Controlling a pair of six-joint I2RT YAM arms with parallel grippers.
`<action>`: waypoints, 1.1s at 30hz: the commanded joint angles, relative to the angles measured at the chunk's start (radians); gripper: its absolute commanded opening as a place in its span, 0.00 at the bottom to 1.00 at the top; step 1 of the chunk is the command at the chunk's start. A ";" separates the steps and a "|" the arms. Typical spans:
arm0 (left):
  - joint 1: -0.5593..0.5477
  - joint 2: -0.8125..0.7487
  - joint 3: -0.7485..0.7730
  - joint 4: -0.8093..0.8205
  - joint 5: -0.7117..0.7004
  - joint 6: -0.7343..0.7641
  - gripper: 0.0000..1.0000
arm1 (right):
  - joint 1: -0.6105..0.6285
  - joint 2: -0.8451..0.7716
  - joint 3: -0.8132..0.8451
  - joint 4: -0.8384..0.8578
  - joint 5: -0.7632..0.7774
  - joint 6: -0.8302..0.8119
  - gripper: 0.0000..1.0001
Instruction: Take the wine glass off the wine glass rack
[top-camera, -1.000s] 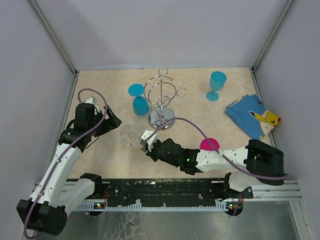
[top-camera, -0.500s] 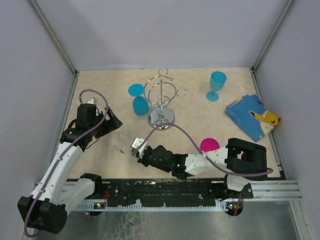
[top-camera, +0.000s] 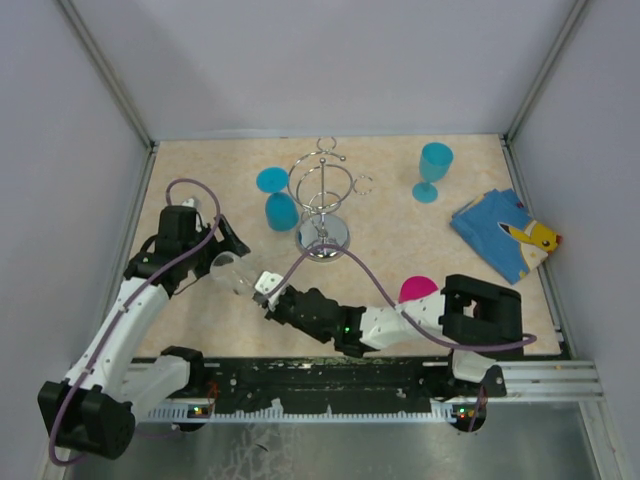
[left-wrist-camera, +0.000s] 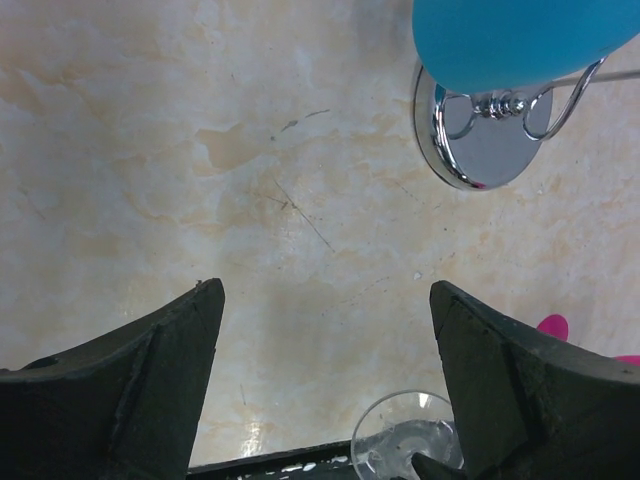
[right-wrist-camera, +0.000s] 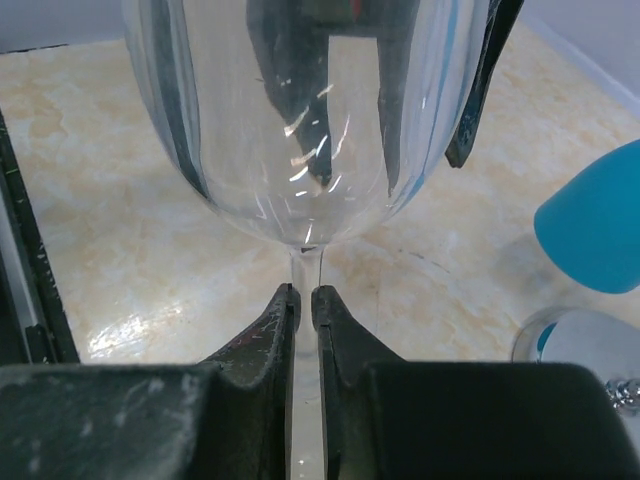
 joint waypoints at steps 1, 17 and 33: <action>0.002 -0.011 0.023 -0.007 0.051 -0.023 0.89 | 0.008 0.057 0.072 0.152 0.076 -0.035 0.11; -0.003 -0.029 0.011 0.003 0.112 -0.053 0.88 | -0.024 0.177 0.143 0.188 0.093 -0.010 0.22; -0.004 -0.036 -0.017 0.044 0.136 -0.070 0.88 | -0.065 0.285 0.179 0.247 0.054 0.109 0.00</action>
